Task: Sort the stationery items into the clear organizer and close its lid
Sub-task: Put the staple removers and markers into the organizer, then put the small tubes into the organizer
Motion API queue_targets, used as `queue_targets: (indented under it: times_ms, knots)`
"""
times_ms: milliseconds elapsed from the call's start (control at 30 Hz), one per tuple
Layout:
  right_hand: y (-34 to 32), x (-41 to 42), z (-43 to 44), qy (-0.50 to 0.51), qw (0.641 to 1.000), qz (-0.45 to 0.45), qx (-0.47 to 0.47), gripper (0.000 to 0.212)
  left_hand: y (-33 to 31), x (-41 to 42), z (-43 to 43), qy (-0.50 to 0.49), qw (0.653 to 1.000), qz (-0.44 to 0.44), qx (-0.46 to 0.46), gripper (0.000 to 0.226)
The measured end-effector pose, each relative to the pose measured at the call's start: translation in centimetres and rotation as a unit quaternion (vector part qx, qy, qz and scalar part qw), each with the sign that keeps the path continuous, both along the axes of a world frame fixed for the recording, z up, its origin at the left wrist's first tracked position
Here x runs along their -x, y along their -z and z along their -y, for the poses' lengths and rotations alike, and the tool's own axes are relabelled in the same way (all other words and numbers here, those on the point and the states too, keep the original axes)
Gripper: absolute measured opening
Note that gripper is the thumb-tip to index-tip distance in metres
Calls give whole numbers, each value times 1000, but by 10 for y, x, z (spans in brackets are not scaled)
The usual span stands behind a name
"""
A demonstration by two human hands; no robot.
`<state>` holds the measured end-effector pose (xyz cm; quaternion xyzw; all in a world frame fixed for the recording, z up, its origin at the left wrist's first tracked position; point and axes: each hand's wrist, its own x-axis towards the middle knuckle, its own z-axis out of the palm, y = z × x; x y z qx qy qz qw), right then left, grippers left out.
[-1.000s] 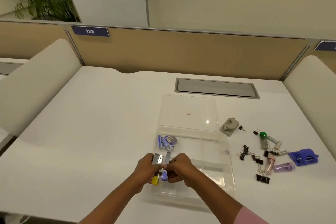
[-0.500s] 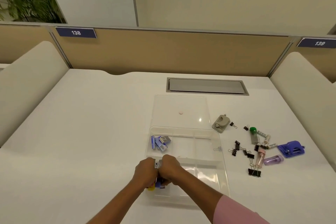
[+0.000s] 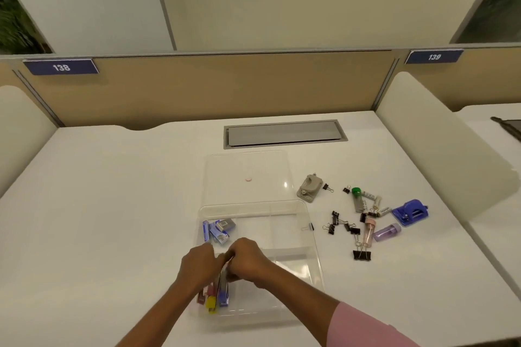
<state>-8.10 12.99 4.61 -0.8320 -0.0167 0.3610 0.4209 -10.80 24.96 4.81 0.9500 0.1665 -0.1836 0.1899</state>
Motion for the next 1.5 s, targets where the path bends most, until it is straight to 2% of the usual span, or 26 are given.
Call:
queue_targets:
  times_ms: [167,367,500,733,833,900,1000,1200,1300,1500]
  knots:
    - [-6,-12,34,90,992,-13,-89,25,-9,-21,12,25,999,33,-23,31]
    - [-11,-30,84,202,969,11,-139,17,-18,-50,54,50,995,76,35,38]
    - [-12,-42,121,266,950,18,-162,10,-24,-72,92,71,991,88,70,28]
    - [-6,-59,187,317,932,38,-172,13,-28,-100,159,110,960,105,234,21]
    - [1,-66,217,399,899,30,-179,27,-25,-109,189,94,932,94,336,18]
    - [7,-69,236,459,871,26,-175,29,-22,-117,208,75,923,73,371,21]
    - [17,-73,267,506,851,40,-131,29,-13,-130,237,54,925,53,373,27]
    - [31,-79,305,502,861,76,20,32,7,-155,283,53,923,13,380,27]
    - [32,-80,313,466,874,97,100,32,19,-169,299,69,939,8,337,24]
    - [37,-81,313,400,883,106,220,37,45,-194,325,74,974,23,215,36]
